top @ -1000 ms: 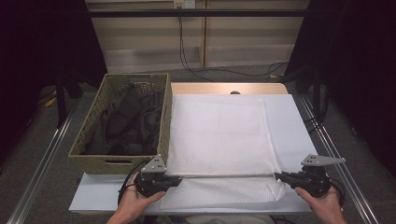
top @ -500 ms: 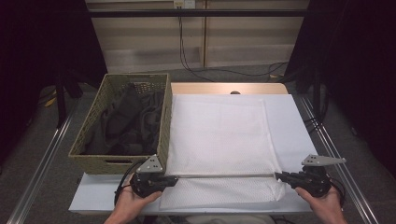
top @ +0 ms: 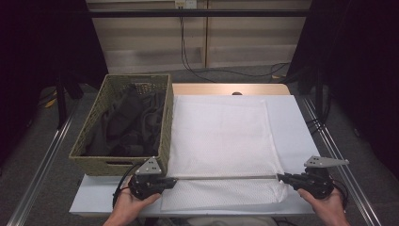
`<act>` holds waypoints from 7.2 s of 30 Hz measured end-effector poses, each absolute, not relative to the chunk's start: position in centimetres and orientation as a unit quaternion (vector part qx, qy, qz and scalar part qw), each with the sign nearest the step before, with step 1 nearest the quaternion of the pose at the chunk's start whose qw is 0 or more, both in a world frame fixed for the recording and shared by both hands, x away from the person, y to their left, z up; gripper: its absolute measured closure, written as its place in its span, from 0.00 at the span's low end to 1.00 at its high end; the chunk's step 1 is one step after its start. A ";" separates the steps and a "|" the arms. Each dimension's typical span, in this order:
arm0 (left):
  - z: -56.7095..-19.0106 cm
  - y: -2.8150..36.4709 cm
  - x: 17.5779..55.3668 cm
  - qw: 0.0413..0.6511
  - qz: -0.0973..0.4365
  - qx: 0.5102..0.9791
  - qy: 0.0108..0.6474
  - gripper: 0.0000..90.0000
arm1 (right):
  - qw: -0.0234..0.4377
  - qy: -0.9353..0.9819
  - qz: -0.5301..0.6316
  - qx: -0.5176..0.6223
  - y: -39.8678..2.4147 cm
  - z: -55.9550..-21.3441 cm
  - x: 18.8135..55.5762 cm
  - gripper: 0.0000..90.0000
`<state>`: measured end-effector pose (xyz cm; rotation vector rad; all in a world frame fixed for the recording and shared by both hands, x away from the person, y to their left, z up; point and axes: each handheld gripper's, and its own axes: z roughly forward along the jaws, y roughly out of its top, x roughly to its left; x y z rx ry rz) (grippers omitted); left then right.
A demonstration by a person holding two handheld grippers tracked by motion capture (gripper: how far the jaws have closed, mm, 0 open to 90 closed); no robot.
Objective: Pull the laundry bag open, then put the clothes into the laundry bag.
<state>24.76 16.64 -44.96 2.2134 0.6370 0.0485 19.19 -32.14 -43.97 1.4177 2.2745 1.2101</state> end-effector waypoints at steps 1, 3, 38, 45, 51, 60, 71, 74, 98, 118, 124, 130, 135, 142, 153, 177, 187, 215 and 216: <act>-44.9 16.7 24.7 0.407 0.021 0.877 0.253 0.96 | 0.100 0.769 0.411 0.479 -32.2 -44.0 19.2 0.96; -44.9 16.8 24.7 0.407 0.019 0.878 0.253 0.96 | 0.100 0.769 0.410 0.480 -32.2 -44.0 19.2 0.96; -45.1 18.3 24.6 0.387 0.029 0.883 0.265 0.96 | 0.101 0.769 0.402 0.487 -32.3 -44.1 19.0 0.96; -45.3 18.8 24.6 0.385 0.028 0.882 0.271 0.96 | 0.104 0.768 0.396 0.492 -32.5 -44.2 18.8 0.97; -45.4 19.1 24.7 0.381 0.032 0.882 0.277 0.96 | 0.106 0.769 0.392 0.493 -32.5 -44.3 18.9 0.97; -45.5 19.9 24.6 0.371 0.038 0.883 0.285 0.96 | 0.106 0.772 0.381 0.498 -32.7 -44.5 18.8 0.97; -46.1 19.7 24.9 0.376 0.025 0.882 0.281 0.96 | 0.106 0.779 0.370 0.494 -32.4 -44.8 18.8 0.97; -46.2 19.8 24.8 0.384 0.021 0.881 0.277 0.96 | 0.101 0.783 0.362 0.496 -32.3 -45.2 19.1 0.96; -45.4 19.9 23.3 0.450 0.090 0.840 0.288 0.30 | 0.130 0.786 0.402 0.451 -29.9 -43.4 19.1 0.41; -44.4 19.4 20.5 0.485 0.100 0.813 0.305 0.04 | 0.066 0.845 0.421 0.324 -20.2 -42.2 23.4 0.59; -44.6 19.7 20.7 0.475 0.112 0.808 0.331 0.04 | 0.045 0.866 0.401 0.294 -17.5 -43.7 24.7 0.63; -44.6 19.7 20.6 0.474 0.114 0.813 0.319 0.04 | 0.035 0.880 0.387 0.273 -16.1 -45.4 25.5 0.70; -44.3 19.6 20.6 0.469 0.124 0.818 0.309 0.04 | 0.037 0.892 0.370 0.256 -15.5 -46.4 25.5 0.72; -44.3 19.4 20.7 0.471 0.119 0.821 0.301 0.05 | 0.042 0.898 0.360 0.250 -15.2 -47.4 26.1 0.68; -44.3 19.5 20.8 0.464 0.120 0.825 0.300 0.05 | 0.033 0.898 0.352 0.263 -15.4 -47.1 26.8 0.90; -44.5 19.5 20.9 0.462 0.113 0.826 0.301 0.05 | 0.061 0.875 0.389 0.282 -16.1 -44.5 28.1 0.98; -44.6 19.4 20.9 0.460 0.113 0.829 0.297 0.05 | 0.091 0.867 0.397 0.289 -16.5 -43.7 27.9 1.00; -44.4 19.5 20.8 0.462 0.114 0.830 0.293 0.05 | 0.068 0.872 0.368 0.316 -17.8 -46.5 29.3 0.98; -44.4 19.5 20.8 0.463 0.112 0.829 0.293 0.05 | 0.069 0.870 0.373 0.314 -17.9 -46.2 29.2 0.98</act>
